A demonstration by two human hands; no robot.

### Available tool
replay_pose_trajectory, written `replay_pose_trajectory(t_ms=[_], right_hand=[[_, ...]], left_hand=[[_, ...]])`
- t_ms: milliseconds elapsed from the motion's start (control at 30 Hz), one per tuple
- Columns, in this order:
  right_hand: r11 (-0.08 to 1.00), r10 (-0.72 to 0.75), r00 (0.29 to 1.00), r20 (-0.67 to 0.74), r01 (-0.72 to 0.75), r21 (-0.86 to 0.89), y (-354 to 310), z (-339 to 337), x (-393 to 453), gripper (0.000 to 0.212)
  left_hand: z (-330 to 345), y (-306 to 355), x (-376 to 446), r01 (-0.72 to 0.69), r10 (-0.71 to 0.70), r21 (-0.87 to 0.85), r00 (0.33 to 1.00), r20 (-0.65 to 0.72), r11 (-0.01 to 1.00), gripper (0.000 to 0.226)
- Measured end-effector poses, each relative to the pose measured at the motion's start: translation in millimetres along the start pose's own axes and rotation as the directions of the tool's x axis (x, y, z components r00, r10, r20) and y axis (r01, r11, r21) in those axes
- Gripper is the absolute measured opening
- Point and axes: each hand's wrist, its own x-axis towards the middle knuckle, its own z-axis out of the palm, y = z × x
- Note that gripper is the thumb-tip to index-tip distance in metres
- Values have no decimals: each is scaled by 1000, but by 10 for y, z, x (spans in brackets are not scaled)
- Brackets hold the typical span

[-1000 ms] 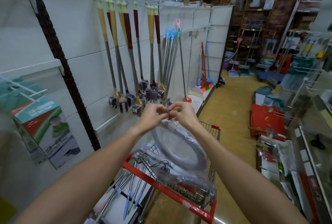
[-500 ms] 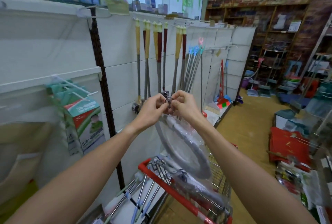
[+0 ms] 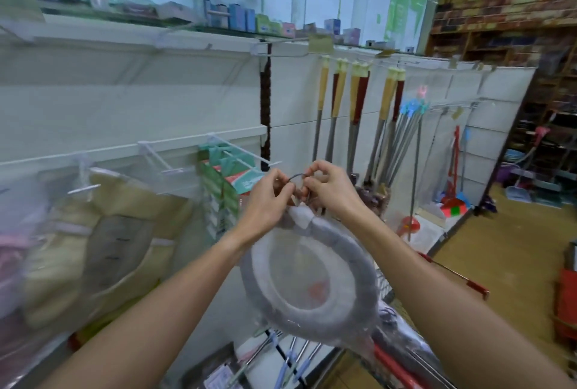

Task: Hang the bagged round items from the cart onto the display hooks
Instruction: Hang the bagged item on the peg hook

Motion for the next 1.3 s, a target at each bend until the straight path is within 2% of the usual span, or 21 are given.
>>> replay_pose_trajectory(t_ms=[133,233,367,533,633,700,767,933,1067,1200,1300], right_hand=[[1000,-15,1000,16,15,14,-79,517,0,24],[998,-42,998,48,40,43,-123,967,-13,27],[992,-126,992,8,125,27,-135,1448,-55,20],[963,-269,963,-17,269,-11,-206,2004,-232,23],[972,-234,972,8,234,29,-230,2297,-269,23],[977,-206,978,29,204,66,-255,2454,-282,21],[973,-223,973,57,219,66,-290,2573,-304,19],[956,-288,952,107,279,89,-358,2733,-315,20],[964,-259,956,139,245,106,-384,2849,-267,28],[981,-150,980,129,131,144,-384,2963,-177,38],[979,-133,986,104,115,166,-379,3031,-125,33]], left_hand=[[-472,-69,-216,63,-67,-51,994,-90,997,20],[-837,-122,-408,73,-77,-27,973,-219,997,25],[-1197,-206,-629,102,-88,25,941,-327,995,23],[-1634,-314,-888,140,-69,109,870,-488,984,17],[-1850,-355,-1016,229,-93,166,810,-578,959,8],[-1967,-358,-1077,260,-85,192,774,-628,946,10],[-2059,-357,-1119,286,-44,277,765,-643,917,15],[-2275,-373,-1188,310,93,560,811,-577,769,16],[-2393,-419,-1188,312,135,615,810,-571,724,14],[-2449,-450,-1142,332,146,635,802,-580,697,18],[-2459,-480,-1083,344,162,685,813,-560,642,22]])
